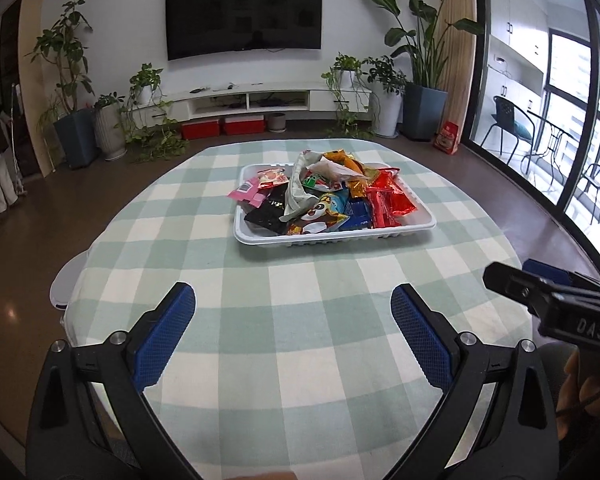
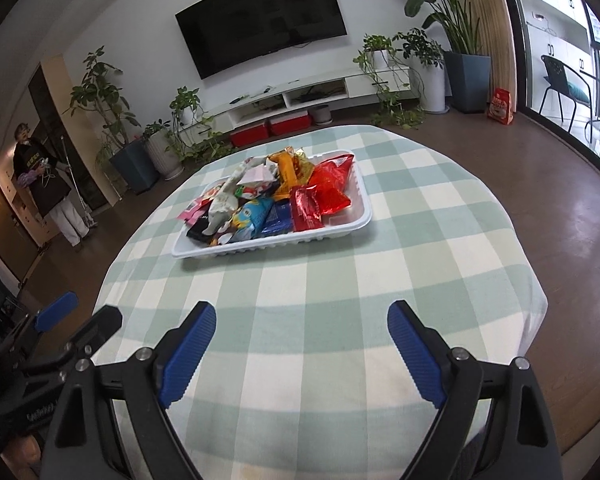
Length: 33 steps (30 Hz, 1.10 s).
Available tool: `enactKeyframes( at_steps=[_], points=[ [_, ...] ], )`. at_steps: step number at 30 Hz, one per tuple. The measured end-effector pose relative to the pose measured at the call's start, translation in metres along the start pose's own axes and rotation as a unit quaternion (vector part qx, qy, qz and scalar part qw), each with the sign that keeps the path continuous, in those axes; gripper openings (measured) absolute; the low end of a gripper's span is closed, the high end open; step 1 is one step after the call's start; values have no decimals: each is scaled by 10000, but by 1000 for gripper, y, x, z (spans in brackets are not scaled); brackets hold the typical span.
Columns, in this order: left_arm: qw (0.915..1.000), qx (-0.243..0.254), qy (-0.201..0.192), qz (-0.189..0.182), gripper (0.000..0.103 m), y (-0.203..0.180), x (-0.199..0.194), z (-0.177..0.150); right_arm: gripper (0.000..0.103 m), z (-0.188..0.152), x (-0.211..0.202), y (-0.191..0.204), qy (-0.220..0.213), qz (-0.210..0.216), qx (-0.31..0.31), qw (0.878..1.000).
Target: Organize snacks
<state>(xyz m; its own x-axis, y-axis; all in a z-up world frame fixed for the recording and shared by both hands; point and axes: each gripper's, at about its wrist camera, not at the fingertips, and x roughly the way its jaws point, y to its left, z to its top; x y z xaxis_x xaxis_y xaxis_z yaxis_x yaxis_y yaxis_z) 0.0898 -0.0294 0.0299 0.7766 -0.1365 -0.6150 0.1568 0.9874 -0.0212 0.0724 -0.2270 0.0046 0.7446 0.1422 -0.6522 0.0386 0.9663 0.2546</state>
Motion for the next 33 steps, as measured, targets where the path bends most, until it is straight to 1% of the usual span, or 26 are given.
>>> enactKeyframes(
  at_steps=[3,6,8,12,16,20,24,33],
  points=[
    [10000,-18,29,42,100,-2,-8,-4,96,-7,-18,12,-144,-176,-339,9992],
    [9999,65,26,72,101,-9,-18,-7,100,-11,-33,23,-261,-141,-531,9981],
    [10000,56,17,-5,102,-13,-27,-9,103,-12,-41,29,-314,-169,-644,9973],
    [9999,-129,50,-31,103,-11,-38,-7,103,-10,-56,33,-464,-298,-722,9959],
    [9990,-287,114,322,103,-8,-47,-3,103,-10,-64,32,-505,-429,-683,9955],
    [9973,-370,304,561,103,-4,-44,-2,103,-11,-69,29,-540,-463,-626,9955],
    [9966,-392,453,562,103,-3,-41,-4,103,-11,-73,29,-559,-518,-641,9950],
    [9967,-335,480,569,103,-4,-42,-5,103,-8,-79,35,-549,-621,-686,9942]
  ],
)
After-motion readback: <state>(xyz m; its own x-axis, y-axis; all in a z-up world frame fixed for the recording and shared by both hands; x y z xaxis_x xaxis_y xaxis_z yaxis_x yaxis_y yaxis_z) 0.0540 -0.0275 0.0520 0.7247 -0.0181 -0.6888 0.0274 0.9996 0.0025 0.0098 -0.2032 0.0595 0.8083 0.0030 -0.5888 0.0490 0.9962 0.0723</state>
